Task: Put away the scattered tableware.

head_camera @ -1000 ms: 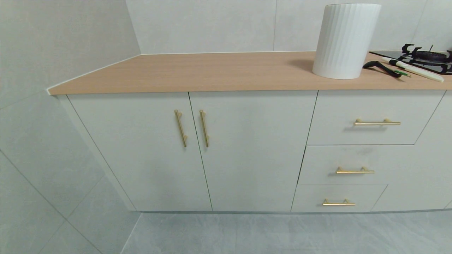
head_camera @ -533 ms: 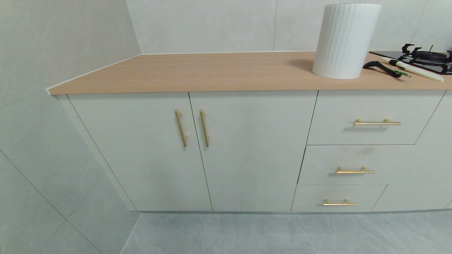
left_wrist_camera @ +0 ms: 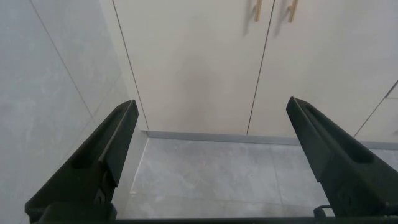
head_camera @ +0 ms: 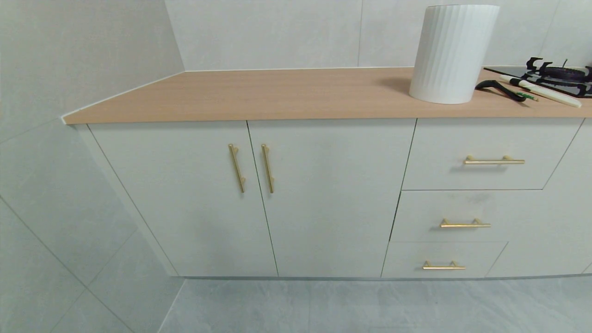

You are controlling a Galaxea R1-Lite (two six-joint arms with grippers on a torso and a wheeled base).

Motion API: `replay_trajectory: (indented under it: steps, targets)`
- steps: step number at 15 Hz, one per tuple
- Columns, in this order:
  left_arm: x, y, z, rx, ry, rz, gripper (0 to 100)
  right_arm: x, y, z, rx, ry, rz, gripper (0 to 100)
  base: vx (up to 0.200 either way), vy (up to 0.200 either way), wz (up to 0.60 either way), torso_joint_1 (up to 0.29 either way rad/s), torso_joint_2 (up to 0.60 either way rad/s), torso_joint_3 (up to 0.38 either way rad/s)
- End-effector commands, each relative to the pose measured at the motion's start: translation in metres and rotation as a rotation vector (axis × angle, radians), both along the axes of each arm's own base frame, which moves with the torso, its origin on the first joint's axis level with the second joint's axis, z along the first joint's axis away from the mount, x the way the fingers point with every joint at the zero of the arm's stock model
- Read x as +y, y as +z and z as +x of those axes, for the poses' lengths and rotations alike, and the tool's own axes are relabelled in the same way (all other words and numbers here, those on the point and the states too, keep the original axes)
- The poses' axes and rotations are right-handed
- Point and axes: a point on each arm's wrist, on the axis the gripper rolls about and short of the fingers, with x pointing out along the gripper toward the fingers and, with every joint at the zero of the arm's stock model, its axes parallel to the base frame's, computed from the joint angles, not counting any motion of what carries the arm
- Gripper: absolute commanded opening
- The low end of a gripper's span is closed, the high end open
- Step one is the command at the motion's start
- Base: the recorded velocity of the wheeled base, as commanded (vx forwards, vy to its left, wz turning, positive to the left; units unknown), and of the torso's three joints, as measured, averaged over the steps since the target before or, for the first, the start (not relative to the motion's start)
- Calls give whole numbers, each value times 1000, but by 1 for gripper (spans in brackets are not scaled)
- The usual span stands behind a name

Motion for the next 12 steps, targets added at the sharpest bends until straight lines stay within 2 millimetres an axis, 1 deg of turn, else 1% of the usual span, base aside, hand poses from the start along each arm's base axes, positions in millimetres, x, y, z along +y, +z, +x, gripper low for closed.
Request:
replay_trajectory:
  steps: [1,12]
  targets:
    - [0,0,0,0,1,1,100,0,0,0,3,1,-1,100,0,-200,0,-2,2,2]
    - [0,0,0,-2,1,-8,100,0,0,0,3,1,1,100,0,-200,0,4,2,4]
